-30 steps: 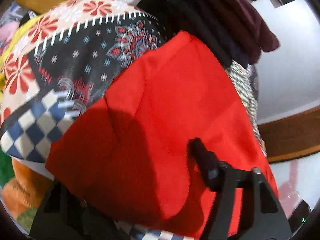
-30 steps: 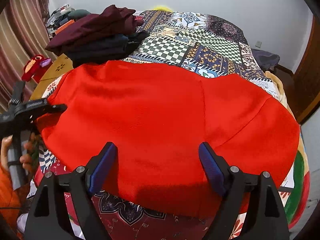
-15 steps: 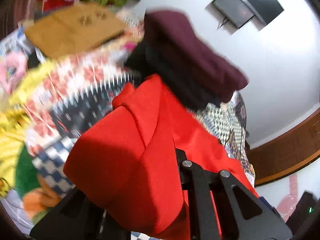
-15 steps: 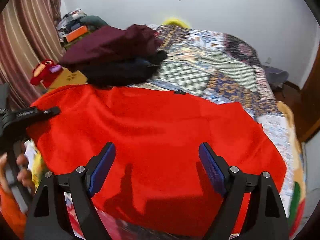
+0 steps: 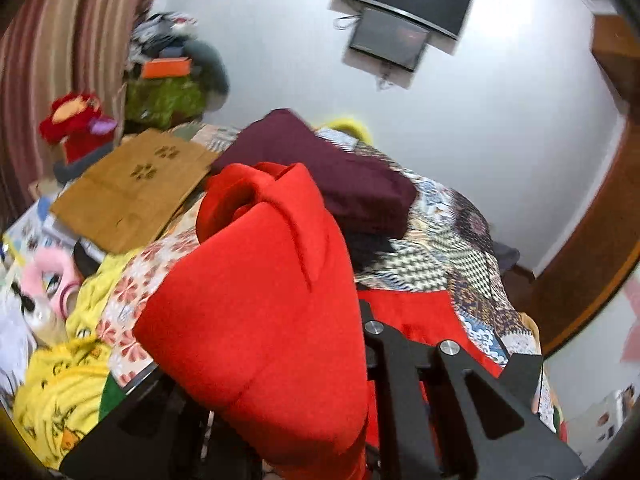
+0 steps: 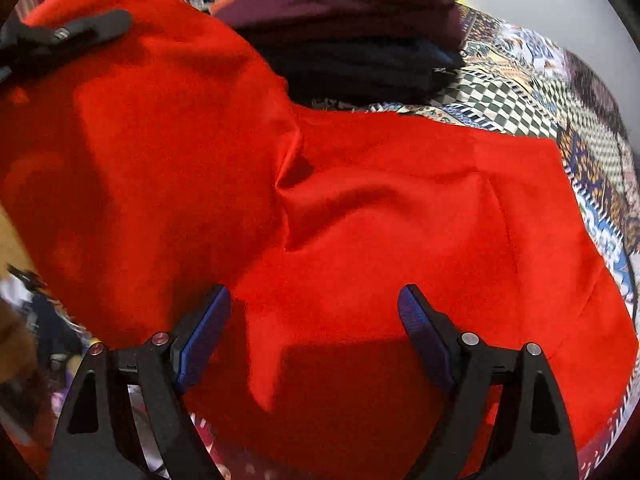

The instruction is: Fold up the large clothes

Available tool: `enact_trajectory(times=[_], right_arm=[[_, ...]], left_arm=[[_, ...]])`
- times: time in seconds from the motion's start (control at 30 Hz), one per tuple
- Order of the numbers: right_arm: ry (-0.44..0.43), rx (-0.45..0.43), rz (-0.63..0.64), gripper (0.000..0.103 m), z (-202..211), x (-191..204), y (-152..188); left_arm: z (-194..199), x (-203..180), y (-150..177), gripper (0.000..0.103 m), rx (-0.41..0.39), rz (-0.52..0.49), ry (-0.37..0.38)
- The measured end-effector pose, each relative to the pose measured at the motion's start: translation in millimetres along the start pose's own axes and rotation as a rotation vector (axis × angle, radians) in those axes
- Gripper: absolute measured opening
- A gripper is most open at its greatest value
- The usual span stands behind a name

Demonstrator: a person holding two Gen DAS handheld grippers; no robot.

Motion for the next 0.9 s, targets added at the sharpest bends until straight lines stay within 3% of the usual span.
enact_trajectory(times=[0.1,0.27,0.43,0.53,0.6,0.63,0.73,0.8,0.87,0.9], right_arm=[[0.012,-0.09,-0.086,0.083,38.5,-33.9,-2.2],[0.235,-0.238,-0.255,0.083,115.2,-120.4,14.9],[0.314,-0.332,-0.43,0.083,173.4,-177.9,49.7],[0.351,-0.345,-0.464,0.084,187.7,-189.9,66.0],[0.362,-0.336,-0.466,0.084,189.0,-190.2,70.4],[0.366,-0.327,-0.467,0.084,187.4,-190.9,71.7],[0.352,-0.311,-0.461,0.083,178.5,-188.8,65.7],[0.334,-0.308,-0.445,0.083,176.3,-181.5,62.0],[0.314,-0.318,-0.418,0.083,180.5,-172.0,58.2],[0.307,-0.325,-0.403,0.083,183.2,-167.4,58.9]], left_arm=[[-4.2,-36.9,-7.0,0.011,-0.004,-0.05,0.034],[-24.8,-114.9,1.9,0.011,0.06,-0.122,0.143],[-66.7,-182.7,48.8,0.011,0.231,-0.218,0.23],[-97.1,-207.0,98.4,0.013,0.405,-0.296,0.249],[-112.9,-209.5,130.9,0.018,0.513,-0.327,0.244],[-114.9,-209.1,140.1,0.019,0.525,-0.353,0.242],[-99.7,-214.1,147.6,0.03,0.475,-0.472,0.253],[-87.7,-213.1,146.9,0.054,0.477,-0.514,0.284],[-68.1,-211.0,142.0,0.065,0.458,-0.538,0.309],[-59.9,-207.0,137.3,0.065,0.433,-0.547,0.313]])
Point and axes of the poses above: each gripper's, at about its wrist camera, not at the fingertips, and z roughly against the way its jaws point, x to its left, y to its underside, the point moved 5 cm from there along -z, roughly the way its jaws point, and after that the axes turned 7 degrees about -y, right-handed, at the moved point
